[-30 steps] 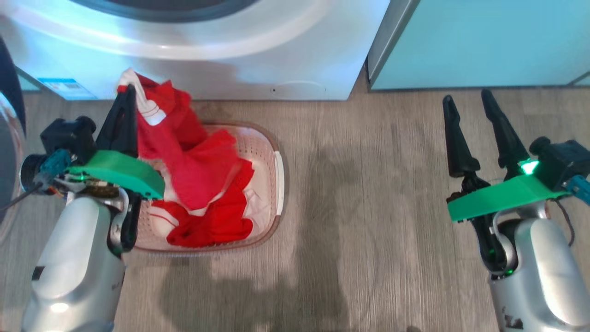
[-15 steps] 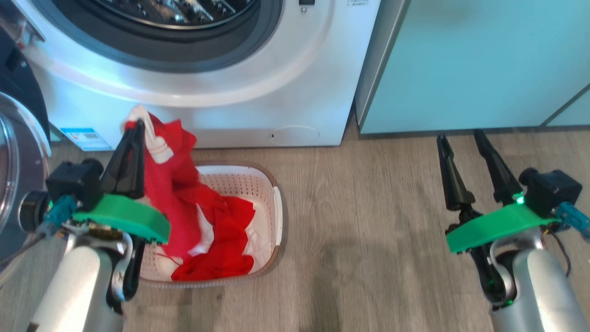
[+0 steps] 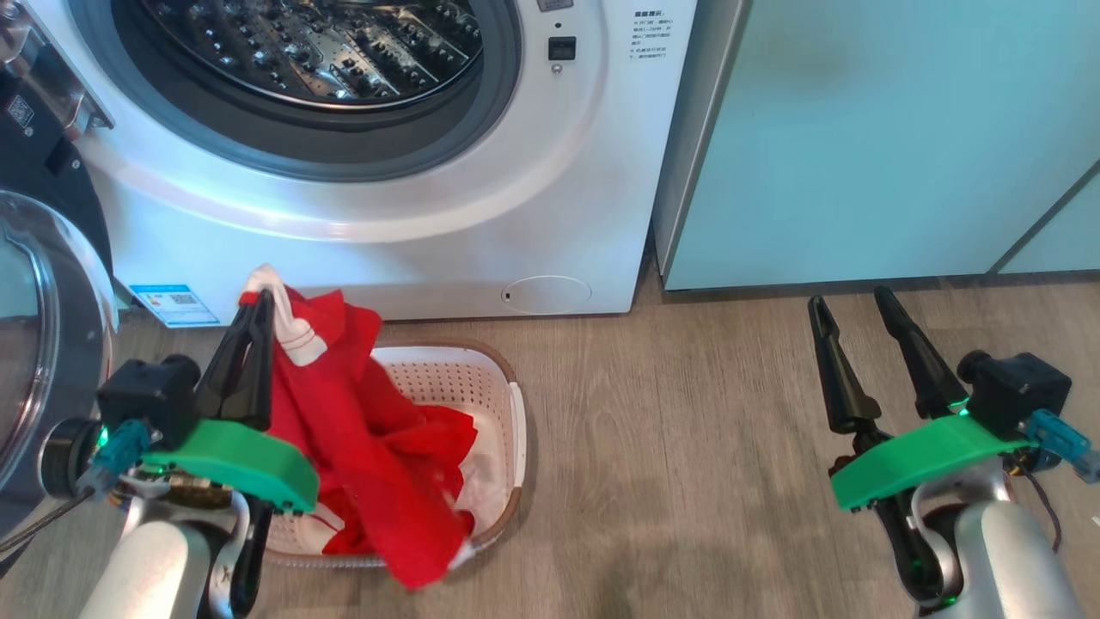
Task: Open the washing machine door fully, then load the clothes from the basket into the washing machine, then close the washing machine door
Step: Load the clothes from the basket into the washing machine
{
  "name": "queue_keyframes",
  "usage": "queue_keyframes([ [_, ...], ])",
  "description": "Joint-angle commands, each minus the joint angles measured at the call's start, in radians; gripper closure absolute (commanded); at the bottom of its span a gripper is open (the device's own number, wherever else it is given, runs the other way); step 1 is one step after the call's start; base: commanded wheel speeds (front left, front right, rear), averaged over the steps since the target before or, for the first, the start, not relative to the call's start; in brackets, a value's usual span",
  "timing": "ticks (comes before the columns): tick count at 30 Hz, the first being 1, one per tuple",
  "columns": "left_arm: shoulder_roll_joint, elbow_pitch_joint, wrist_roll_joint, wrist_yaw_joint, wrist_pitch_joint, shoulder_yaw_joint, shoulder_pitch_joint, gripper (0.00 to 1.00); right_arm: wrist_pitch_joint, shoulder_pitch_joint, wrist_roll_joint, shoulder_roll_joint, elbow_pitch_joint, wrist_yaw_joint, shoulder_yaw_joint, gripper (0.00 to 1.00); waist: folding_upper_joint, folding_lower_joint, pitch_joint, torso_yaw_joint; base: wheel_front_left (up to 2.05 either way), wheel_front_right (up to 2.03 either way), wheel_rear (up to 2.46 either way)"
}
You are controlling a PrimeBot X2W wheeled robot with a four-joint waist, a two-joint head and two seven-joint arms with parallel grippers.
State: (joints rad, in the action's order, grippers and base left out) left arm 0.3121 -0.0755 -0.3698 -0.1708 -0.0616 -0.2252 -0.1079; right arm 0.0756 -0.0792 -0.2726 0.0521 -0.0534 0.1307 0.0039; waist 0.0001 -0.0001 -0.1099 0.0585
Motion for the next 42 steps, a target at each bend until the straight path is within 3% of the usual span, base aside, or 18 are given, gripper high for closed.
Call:
queue_keyframes([
  [1,0.031,-0.042,-0.004,-0.005,0.000,0.041,-0.032,1.00,-0.002,-0.013,0.004,-0.002,0.039,0.000,0.021,0.00,-0.0001,0.0001,0.000,-0.001,0.00,0.00,0.00],
  [26,0.041,-0.049,-0.017,-0.017,0.007,0.040,-0.060,1.00,0.003,-0.032,-0.002,-0.002,0.041,0.000,0.029,0.00,-0.0001,0.0001,-0.035,0.002,0.00,0.00,0.00],
  [32,0.036,0.009,-0.066,0.018,0.033,0.049,-0.172,1.00,0.014,-0.066,-0.010,-0.002,0.059,0.000,0.052,0.00,-0.0001,0.0001,-0.112,0.038,0.00,0.00,0.00],
  [42,0.068,0.281,-0.139,0.077,0.112,0.092,-0.508,1.00,0.073,-0.147,-0.047,-0.002,0.042,0.000,0.104,0.00,-0.0001,0.0001,-0.279,0.146,0.00,0.00,0.00],
])
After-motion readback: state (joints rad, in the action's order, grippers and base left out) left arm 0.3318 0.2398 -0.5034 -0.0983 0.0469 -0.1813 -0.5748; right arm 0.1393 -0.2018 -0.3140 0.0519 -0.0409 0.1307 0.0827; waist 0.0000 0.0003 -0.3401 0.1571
